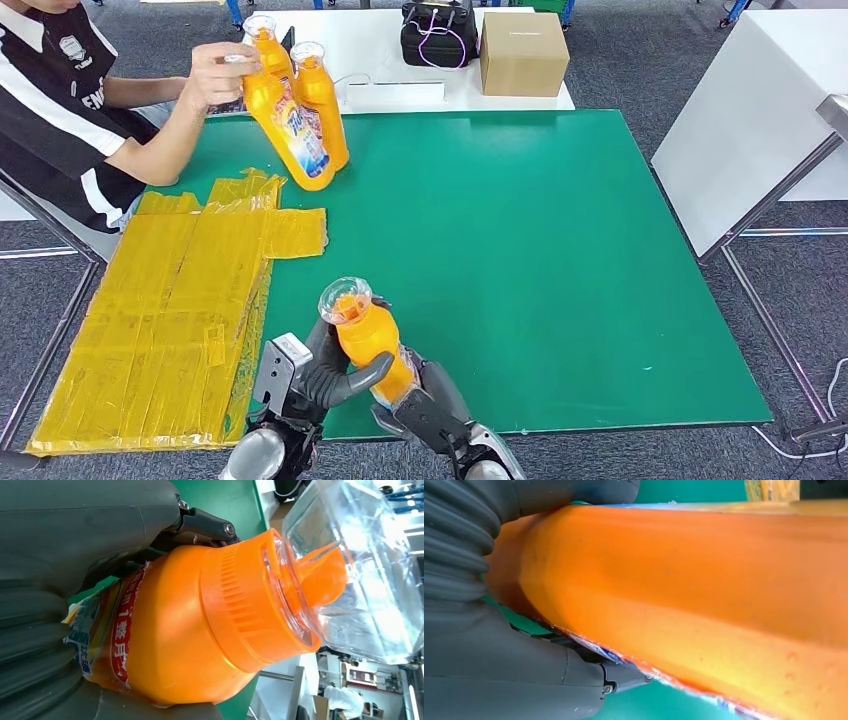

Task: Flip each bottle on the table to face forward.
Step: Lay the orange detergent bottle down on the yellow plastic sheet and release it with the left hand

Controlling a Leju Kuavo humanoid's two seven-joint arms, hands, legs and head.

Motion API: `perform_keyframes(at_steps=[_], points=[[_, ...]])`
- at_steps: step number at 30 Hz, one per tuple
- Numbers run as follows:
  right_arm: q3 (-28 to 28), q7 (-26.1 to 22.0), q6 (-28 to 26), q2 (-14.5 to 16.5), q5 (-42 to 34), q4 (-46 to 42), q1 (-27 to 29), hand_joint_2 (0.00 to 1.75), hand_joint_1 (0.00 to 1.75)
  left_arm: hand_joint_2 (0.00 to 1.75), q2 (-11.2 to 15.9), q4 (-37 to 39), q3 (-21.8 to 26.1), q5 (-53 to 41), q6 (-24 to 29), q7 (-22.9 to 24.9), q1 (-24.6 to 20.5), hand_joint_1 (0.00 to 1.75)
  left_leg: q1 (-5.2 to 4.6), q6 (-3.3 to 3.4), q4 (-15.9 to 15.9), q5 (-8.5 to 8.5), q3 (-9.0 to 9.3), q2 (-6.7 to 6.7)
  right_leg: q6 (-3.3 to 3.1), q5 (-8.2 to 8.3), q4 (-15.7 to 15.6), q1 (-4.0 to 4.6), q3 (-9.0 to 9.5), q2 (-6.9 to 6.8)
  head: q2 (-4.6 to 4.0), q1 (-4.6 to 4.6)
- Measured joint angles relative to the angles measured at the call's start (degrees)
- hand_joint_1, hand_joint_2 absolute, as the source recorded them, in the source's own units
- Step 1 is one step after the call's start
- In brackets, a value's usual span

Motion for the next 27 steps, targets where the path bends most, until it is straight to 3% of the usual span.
perform_keyframes(at_steps=[2, 3, 7, 10, 14, 18, 20, 23, 27], points=[[-0.1, -0.5, -0.5, 0.0, -0.6, -0.4, 0.1, 1.75, 0.24, 1.75, 0.0, 0.0, 0.1, -0.1, 0.2, 0.0, -0.2, 1.75, 0.0, 0.0, 0.0, 0.0, 0.0, 0.0, 0.0, 0.0, 0.0, 0.0, 0.0, 0.0, 0.0, 0.0], [-0.1, -0.9, -0.7, 0.0, -1.0, -0.8, 0.3, 1.75, 0.0, 1.75, 0.0, 0.0, 0.2, -0.3, 0.5, 0.0, -0.3, 1.75, 0.0, 0.0, 0.0, 0.0, 0.0, 0.0, 0.0, 0.0, 0.0, 0.0, 0.0, 0.0, 0.0, 0.0], [-0.4, -3.8, -2.5, -0.1, -4.6, -5.6, 2.0, 1.75, 0.0, 1.75, 0.8, -0.5, 1.0, -3.4, 3.5, -0.1, -0.4, 1.75, 0.0, 0.0, 0.0, 0.01, -0.01, 0.0, 0.0, 0.0, 0.0, 0.0, -0.02, 0.0, 0.0, 0.01], [-1.1, -6.2, -3.5, -0.8, -7.5, -13.3, 4.4, 1.75, 0.0, 1.75, 3.1, -2.8, 3.6, -7.9, 7.3, -0.5, -1.3, 1.75, 0.01, -0.02, 0.0, 0.02, -0.02, 0.02, 0.0, 0.0, 0.0, 0.01, -0.06, 0.0, 0.0, 0.01], [-2.6, -9.3, -3.0, -2.2, -10.0, -23.9, 7.5, 1.75, 0.0, 1.75, 8.0, -7.3, 10.6, -25.5, 16.6, 0.3, -5.5, 1.75, 0.08, -0.09, 0.0, 0.06, -0.04, 0.02, -0.03, 0.01, 0.0, 0.06, -0.08, 0.0, 0.0, 0.02], [-3.5, -10.0, -1.7, -3.1, -11.1, -29.7, 9.1, 1.75, 0.0, 1.75, 11.1, -9.5, 16.2, -35.9, 18.8, 2.1, -9.0, 1.75, 0.12, -0.12, 0.0, 0.08, -0.02, 0.02, -0.03, 0.01, 0.1, 0.05, -0.09, 0.0, 0.0, 0.01], [-3.7, -10.6, -0.3, -3.4, -12.1, -31.3, 9.5, 1.75, 0.0, 1.75, 12.8, -9.4, 17.1, -46.1, 19.9, 5.1, -10.7, 1.75, 0.11, -0.12, 0.0, 0.1, -0.03, -0.01, -0.03, 0.01, 0.1, 0.04, -0.18, 0.0, 0.0, 0.05], [-3.4, -11.6, 1.5, -3.8, -13.0, -33.3, 9.5, 1.75, 0.0, 1.75, 16.8, -4.8, 17.0, -66.2, 19.2, 10.7, -16.7, 1.75, 0.08, -0.14, 0.0, 0.15, -0.05, -0.01, -0.08, 0.07, 0.1, 0.02, -0.24, -0.01, 0.0, 0.02], [-2.4, -11.7, 2.4, -4.1, -13.7, -34.7, 7.6, 1.75, 0.0, 1.75, 19.5, 10.5, 13.4, -84.7, 16.7, 14.6, -28.5, 1.75, 0.09, -0.21, 0.0, 0.32, -0.08, 0.01, -0.22, 0.23, 0.1, 0.02, -0.24, 0.0, 0.0, 0.03]])
